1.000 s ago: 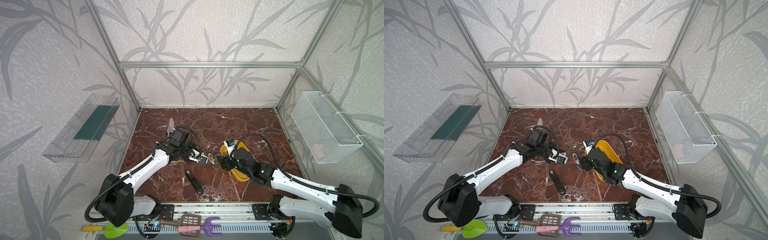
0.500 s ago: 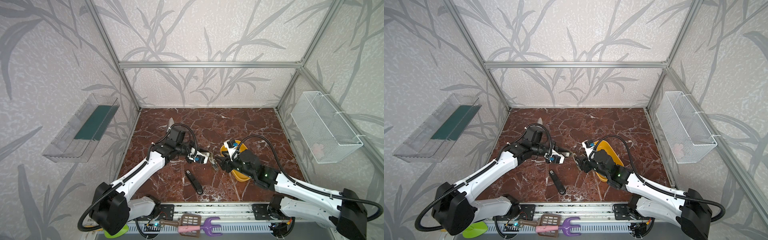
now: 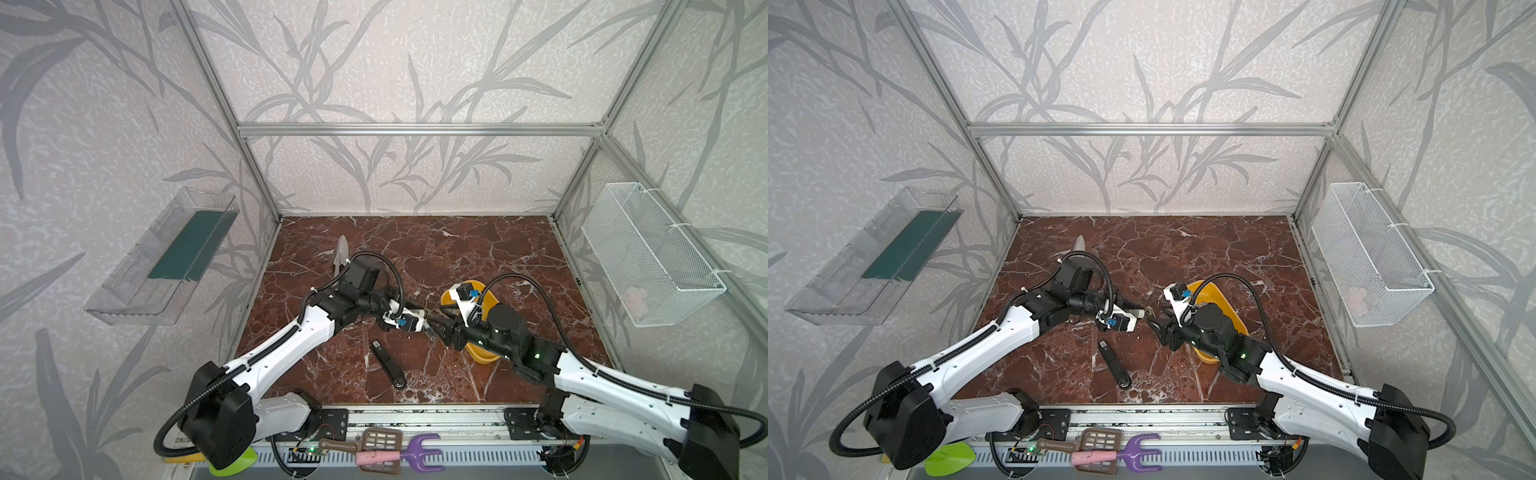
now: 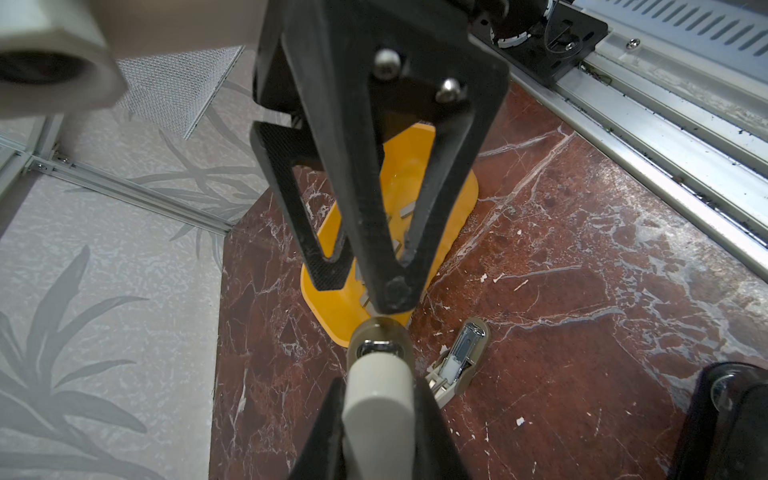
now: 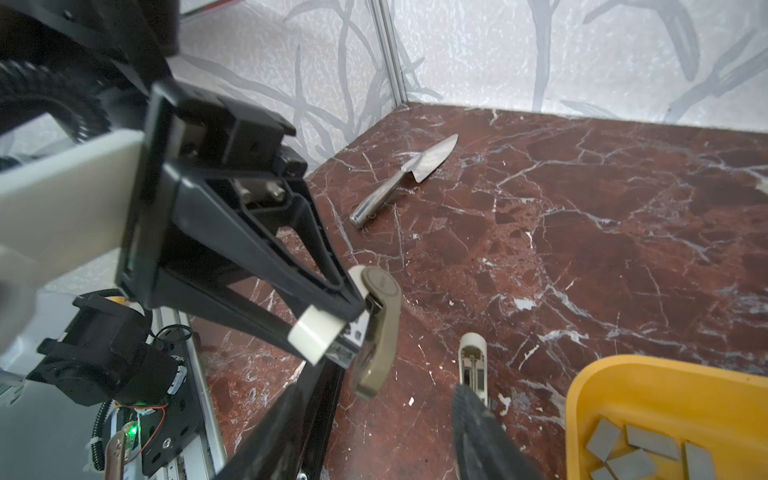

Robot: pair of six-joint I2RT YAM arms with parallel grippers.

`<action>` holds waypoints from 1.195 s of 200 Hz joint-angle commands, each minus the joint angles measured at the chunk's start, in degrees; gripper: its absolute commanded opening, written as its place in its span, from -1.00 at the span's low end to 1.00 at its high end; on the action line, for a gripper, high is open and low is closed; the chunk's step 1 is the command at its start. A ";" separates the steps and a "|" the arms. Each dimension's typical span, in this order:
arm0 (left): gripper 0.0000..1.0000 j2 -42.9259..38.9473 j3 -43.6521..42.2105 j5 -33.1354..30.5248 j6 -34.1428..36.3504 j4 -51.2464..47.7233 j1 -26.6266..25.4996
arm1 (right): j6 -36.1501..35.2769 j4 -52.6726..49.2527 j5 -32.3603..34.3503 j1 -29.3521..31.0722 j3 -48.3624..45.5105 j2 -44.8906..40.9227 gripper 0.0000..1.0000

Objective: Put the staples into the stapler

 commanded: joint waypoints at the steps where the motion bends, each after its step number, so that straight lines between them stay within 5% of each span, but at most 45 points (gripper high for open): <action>1: -1.00 -0.38 -0.01 1.13 -0.21 0.04 -0.49 | -0.59 2.48 1.02 0.12 -0.91 -1.01 0.16; 59: -1.00 -2.99 -1.03 3.87 -6.82 5.57 -1.00 | -0.05 -1.27 4.78 0.05 2.17 5.48 -0.03; 113: -1.00 -3.44 -0.65 9.67 -1.61 0.41 -0.97 | 1.48 -5.45 8.85 0.04 5.05 10.28 -0.57; 150: -1.00 -3.77 -0.99 8.53 -2.32 1.84 -0.83 | 2.92 -5.12 6.94 -0.92 5.18 11.72 -0.58; 193: -1.00 -4.33 -1.73 6.54 -8.31 6.42 -0.45 | 0.41 -4.99 8.76 -0.92 3.35 6.65 -0.05; 239: -1.00 -3.95 -1.39 10.80 -9.15 6.34 0.15 | -3.10 -1.62 5.38 0.02 0.55 -0.86 -0.32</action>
